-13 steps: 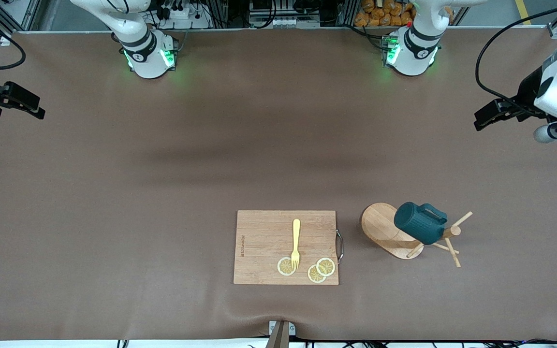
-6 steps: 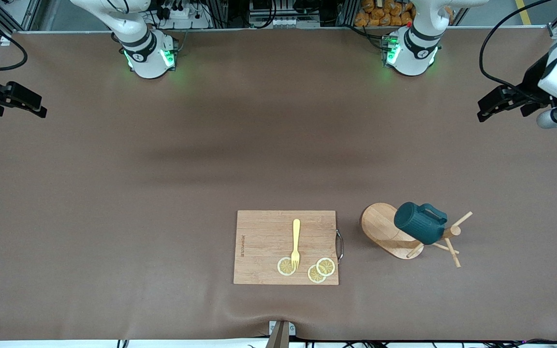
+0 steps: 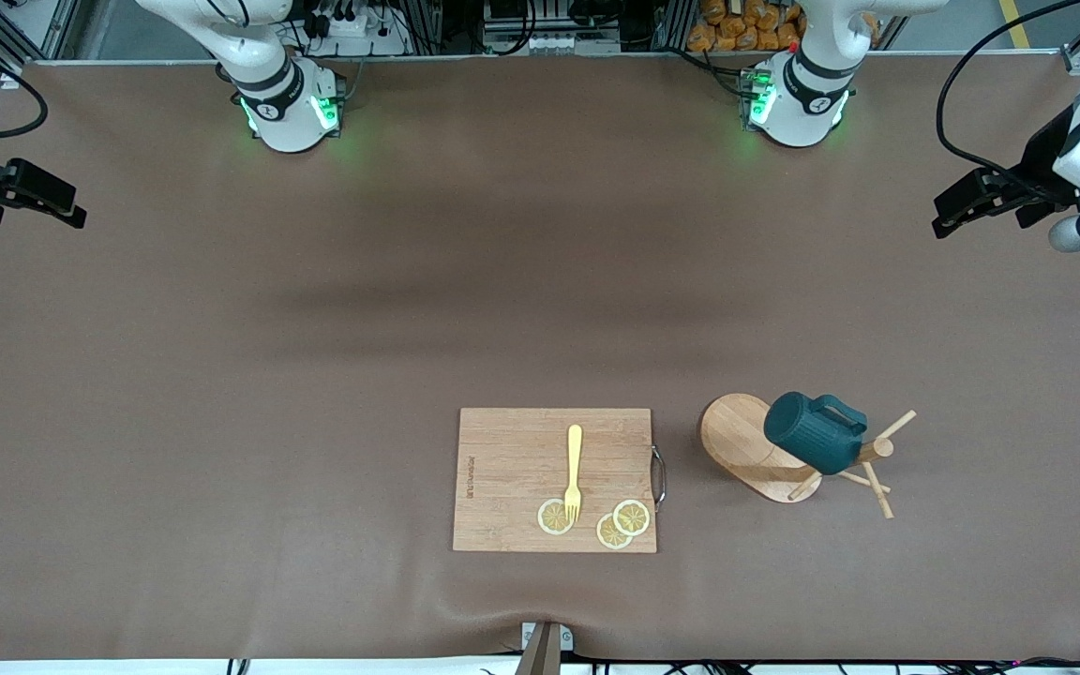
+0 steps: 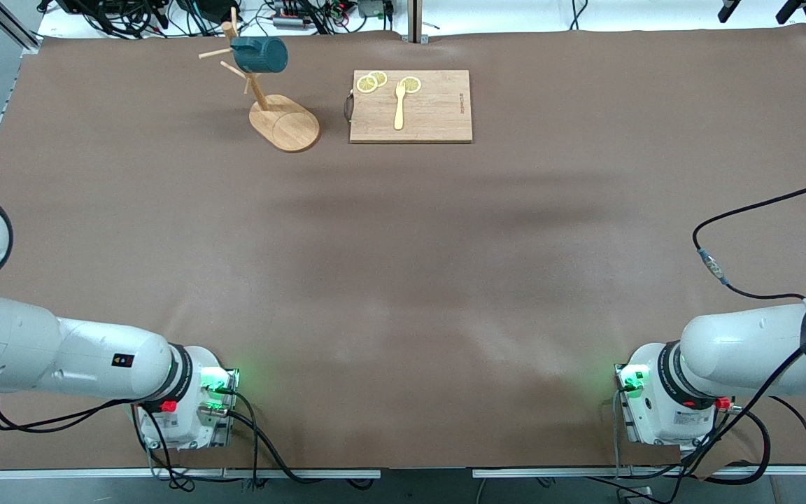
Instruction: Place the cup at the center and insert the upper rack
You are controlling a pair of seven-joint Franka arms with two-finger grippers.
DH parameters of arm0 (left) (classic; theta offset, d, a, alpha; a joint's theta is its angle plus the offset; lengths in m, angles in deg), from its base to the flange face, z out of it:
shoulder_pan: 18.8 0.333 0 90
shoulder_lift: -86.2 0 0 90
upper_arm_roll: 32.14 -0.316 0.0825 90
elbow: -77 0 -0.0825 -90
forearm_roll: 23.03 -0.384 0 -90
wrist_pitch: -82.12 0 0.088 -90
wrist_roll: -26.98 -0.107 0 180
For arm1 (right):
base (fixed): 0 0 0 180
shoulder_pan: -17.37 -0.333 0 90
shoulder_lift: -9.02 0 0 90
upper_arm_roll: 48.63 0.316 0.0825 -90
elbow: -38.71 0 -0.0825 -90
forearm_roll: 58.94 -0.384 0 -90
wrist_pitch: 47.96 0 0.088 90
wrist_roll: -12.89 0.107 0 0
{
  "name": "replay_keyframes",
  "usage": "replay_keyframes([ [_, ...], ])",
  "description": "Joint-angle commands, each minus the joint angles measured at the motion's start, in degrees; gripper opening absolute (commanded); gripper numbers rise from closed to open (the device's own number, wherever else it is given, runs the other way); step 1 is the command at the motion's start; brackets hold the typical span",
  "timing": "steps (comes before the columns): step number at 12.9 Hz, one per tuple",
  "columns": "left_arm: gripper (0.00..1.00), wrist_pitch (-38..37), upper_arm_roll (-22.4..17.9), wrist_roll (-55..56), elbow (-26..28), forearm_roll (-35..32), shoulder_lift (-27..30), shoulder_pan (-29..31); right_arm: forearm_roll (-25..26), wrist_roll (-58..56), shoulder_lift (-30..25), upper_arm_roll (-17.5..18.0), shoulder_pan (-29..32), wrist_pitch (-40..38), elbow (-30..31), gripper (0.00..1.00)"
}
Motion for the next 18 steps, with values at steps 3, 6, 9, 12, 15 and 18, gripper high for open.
replay_keyframes([
  [3,1.00,1.88,-0.81,-2.95,-0.52,-0.98,1.17,-0.96,0.57,0.13,-1.54,0.31,0.88,-0.23,1.83,1.00],
  [6,1.00,2.76,-0.99,-4.10,-0.17,-0.89,1.35,-0.96,0.49,0.13,-1.54,0.31,0.88,-0.23,1.83,1.00],
  [9,1.00,3.65,-0.99,-5.32,-0.26,-0.89,0.82,-0.44,0.57,0.22,-1.54,0.31,0.88,-0.23,1.83,1.00],
  [12,1.00,2.16,-0.90,-6.55,-0.08,-0.72,1.43,0.00,0.49,0.22,-1.54,0.31,0.88,-0.23,1.83,1.00],
  [15,1.00,0.66,-0.64,-7.17,-0.69,-0.89,1.53,0.61,0.49,0.22,-1.54,0.40,0.88,-0.32,1.83,1.00],
  [18,1.00,0.66,-0.73,-7.70,-1.84,-0.98,0.47,0.44,0.49,0.22,-1.54,0.40,0.79,-0.32,1.83,1.00],
])
